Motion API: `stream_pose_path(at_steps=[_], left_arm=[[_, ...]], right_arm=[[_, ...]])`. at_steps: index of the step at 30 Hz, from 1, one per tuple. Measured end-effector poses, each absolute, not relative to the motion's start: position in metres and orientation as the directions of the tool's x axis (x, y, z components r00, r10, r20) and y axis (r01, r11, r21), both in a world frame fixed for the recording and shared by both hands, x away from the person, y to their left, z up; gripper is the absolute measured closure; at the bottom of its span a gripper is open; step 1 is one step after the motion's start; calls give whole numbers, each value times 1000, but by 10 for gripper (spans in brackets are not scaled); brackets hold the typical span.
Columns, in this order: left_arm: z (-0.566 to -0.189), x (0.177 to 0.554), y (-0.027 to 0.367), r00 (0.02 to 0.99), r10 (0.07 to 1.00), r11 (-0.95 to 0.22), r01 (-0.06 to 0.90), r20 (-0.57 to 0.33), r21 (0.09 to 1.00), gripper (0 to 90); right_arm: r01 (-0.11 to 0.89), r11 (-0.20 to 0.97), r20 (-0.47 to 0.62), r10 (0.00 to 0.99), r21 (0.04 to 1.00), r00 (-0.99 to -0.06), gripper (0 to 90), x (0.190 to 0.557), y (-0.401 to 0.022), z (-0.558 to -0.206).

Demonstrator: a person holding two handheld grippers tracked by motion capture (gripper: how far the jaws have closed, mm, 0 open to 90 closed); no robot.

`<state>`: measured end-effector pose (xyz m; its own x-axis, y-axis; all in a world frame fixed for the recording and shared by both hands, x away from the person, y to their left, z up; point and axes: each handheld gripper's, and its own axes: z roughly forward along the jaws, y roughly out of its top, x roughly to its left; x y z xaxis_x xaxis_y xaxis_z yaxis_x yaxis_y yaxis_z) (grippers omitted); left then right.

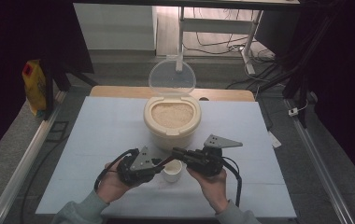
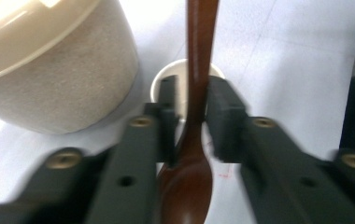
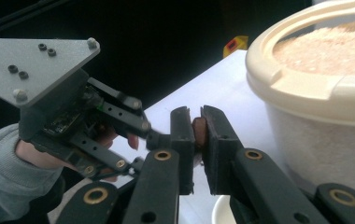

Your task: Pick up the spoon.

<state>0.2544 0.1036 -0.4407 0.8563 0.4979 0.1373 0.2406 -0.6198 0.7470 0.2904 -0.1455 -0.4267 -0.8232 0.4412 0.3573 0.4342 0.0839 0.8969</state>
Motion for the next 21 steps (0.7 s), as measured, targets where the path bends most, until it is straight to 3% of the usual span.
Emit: stream_pose_path(at_steps=[4,7,21], left_arm=[[-443,254,119,827,554,-558,282,97,780,463],[-448,254,134,807,588,-506,326,44,799,396],[-487,240,208,677,734,-363,457,-53,812,275]], right_arm=[[425,68,354,445,903,-822,830,293,-152,-425],[418,53,353,447,907,-822,831,294,-156,-423],[372,-20,343,435,928,-832,831,294,-177,-406]])
